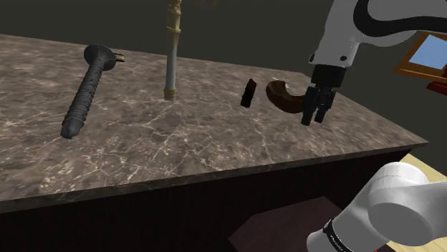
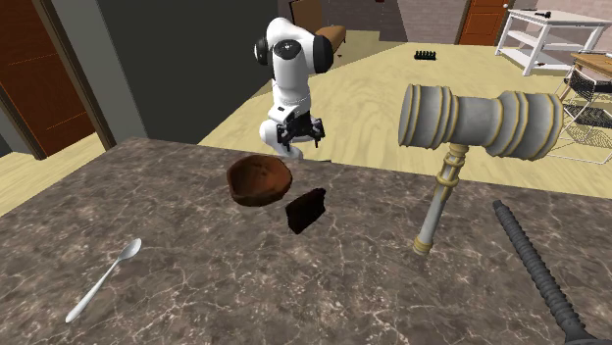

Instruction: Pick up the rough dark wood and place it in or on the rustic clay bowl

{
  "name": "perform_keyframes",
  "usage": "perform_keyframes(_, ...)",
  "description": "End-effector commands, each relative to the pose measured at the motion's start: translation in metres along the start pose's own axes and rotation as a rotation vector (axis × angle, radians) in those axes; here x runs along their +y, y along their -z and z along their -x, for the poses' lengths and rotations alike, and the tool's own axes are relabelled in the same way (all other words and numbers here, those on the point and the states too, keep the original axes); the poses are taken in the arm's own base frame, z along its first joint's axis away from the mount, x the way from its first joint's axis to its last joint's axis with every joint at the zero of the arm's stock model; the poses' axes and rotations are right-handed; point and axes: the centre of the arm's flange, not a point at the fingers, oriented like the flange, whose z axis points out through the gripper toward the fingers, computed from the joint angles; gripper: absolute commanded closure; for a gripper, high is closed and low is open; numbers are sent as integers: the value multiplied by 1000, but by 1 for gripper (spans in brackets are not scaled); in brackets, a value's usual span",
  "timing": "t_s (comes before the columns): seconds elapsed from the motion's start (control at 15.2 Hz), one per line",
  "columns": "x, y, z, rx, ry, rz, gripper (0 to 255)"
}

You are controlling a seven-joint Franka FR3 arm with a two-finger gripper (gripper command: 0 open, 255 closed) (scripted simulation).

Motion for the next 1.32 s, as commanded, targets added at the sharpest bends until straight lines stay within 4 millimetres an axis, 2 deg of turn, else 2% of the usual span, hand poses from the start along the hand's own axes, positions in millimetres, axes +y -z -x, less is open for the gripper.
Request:
perform_keyframes(0.0,0,0,0,0,0,0,0)
perform_keyframes(0.59,-1,30,-106,59,-204,-10,0)
perform_keyframes(1.25,22,70,-218,124,-431,-22,0)
